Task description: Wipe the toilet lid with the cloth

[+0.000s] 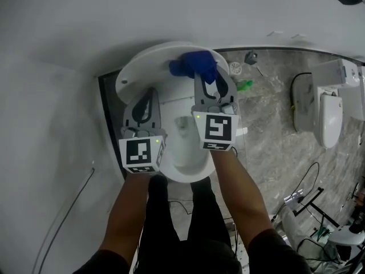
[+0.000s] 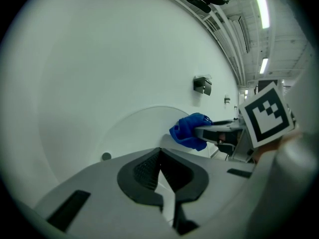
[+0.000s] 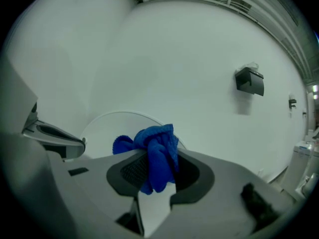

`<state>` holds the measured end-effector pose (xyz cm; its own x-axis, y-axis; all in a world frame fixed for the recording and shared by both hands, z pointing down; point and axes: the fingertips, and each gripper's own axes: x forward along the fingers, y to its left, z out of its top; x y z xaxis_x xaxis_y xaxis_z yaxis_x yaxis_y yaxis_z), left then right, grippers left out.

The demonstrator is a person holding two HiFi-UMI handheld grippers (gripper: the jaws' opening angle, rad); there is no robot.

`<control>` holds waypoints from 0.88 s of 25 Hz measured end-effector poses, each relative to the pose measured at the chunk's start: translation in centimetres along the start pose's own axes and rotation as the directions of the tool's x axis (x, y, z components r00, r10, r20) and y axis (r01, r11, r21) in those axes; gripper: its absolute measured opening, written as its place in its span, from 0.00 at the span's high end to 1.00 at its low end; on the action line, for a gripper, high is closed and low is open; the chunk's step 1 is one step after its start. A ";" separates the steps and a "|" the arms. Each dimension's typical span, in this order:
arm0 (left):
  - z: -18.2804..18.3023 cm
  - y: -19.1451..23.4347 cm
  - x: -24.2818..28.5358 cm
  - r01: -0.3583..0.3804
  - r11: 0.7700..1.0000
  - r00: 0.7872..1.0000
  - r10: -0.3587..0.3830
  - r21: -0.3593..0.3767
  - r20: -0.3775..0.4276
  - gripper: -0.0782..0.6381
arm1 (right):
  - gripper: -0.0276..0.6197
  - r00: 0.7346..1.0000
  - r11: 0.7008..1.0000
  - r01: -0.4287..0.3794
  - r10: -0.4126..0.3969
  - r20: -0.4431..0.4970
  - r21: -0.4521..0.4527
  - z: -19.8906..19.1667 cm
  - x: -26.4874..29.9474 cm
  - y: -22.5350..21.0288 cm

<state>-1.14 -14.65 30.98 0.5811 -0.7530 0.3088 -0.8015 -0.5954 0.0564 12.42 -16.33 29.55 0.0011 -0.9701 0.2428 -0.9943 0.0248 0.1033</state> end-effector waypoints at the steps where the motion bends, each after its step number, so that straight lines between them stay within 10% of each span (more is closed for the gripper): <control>1: -0.2 -0.6 0.1 0.004 1.000 1.000 -0.004 -0.001 -0.001 0.88 | 0.78 1.000 1.000 0.005 -0.005 -0.004 0.000 -0.3 -0.2 -0.5; 9: -2.0 -0.4 -0.9 -0.043 0.998 0.999 0.042 -0.043 -0.019 0.88 | 0.78 1.000 1.000 -0.022 0.022 -0.016 0.013 -0.9 -2.8 0.5; 22: -7.9 10.7 -7.9 -0.231 0.969 0.971 0.225 -0.083 -0.077 0.88 | 0.78 0.937 0.935 -0.343 0.333 -0.107 -0.093 -4.9 -2.4 18.4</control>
<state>-15.43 -12.82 36.60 0.3730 -0.8440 0.3854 -0.9231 -0.3794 0.0625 -5.36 -12.42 35.56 -0.3189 -0.8748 0.3647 -0.9199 0.3784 0.1033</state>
